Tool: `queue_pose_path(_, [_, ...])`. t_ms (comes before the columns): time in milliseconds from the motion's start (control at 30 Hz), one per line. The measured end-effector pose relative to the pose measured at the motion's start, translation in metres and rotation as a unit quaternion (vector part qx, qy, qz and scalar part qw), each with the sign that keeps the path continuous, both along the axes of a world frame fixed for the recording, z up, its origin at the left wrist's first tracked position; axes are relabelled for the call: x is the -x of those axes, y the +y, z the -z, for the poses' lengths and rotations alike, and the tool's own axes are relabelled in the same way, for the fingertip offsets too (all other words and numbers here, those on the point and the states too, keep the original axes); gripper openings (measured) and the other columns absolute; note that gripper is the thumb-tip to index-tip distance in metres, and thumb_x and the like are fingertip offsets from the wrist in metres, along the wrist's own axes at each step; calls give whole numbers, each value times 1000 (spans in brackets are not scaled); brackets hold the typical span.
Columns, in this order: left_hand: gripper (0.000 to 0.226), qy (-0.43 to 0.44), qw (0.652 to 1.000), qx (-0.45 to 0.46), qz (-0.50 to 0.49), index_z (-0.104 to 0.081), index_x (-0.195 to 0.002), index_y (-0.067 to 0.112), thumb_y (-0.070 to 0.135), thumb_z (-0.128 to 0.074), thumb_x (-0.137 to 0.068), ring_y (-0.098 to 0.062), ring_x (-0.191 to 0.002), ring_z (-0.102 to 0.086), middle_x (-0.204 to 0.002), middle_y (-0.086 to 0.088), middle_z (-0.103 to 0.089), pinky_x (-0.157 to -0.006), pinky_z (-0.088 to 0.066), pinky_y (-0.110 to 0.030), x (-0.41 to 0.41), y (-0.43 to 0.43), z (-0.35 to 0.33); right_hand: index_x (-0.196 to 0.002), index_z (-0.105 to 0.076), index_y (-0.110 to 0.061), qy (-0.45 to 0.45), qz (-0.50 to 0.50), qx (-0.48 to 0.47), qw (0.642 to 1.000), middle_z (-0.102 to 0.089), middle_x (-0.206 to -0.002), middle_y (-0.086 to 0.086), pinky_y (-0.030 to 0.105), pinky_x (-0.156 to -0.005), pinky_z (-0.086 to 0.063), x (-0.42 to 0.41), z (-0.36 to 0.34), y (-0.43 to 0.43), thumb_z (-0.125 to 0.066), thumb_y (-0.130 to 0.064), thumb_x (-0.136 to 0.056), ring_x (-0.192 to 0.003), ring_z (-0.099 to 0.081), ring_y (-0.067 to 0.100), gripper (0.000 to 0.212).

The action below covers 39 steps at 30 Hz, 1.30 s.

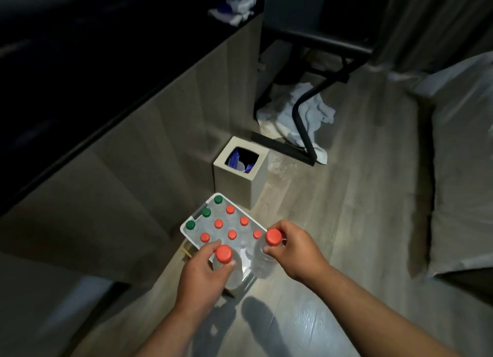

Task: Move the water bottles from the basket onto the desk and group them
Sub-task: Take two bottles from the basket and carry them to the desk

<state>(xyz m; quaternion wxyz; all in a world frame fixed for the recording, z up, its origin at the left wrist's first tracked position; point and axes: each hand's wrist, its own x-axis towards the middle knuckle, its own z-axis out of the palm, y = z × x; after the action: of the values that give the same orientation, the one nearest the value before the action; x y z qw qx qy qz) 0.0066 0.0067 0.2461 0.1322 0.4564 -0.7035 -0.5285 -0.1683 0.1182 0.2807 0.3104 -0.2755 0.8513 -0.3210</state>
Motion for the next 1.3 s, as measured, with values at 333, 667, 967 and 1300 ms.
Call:
queue_pose_path(333, [34,36,999,15,13,-68,-95,30,21,-84,-66,-11,-99,-66,-103,12,-71,-87,-54,-29,-57,27,-159,-87,-54,-30,-21,119,49,991,-63,-103,-16,32,-89,-52,-72,-180,100,-80,-18,-75,-101,-64,11,31])
queue_pose_path(667, [29,99,990,68,73,-72,-85,31,11,-83,-68,-6,-84,-67,-87,12,-74,-77,-54,-22,-80,67,-258,-90,-66,-26,51,241,128,961,-71,-88,-6,36,-83,-56,-107,-277,201,-80,-20,-73,-85,-67,8,22])
queue_pose_path(967, [43,138,982,45,123,-72,-80,38,0,-82,-66,-1,-72,-65,-84,11,-73,-70,-54,-20,-12,101,-298,-87,-70,-23,44,271,167,947,-74,-86,-2,36,-81,-59,-61,-304,247,-82,-14,-70,-82,-70,12,23])
queue_pose_path(1300, [36,75,988,50,122,-70,-85,36,11,-86,-64,-14,-86,-68,-86,4,-73,-83,-56,-36,102,115,-296,-84,-68,-29,11,227,159,961,-74,-90,-9,33,-86,-57,64,-280,258,-85,-13,-67,-87,-69,5,29])
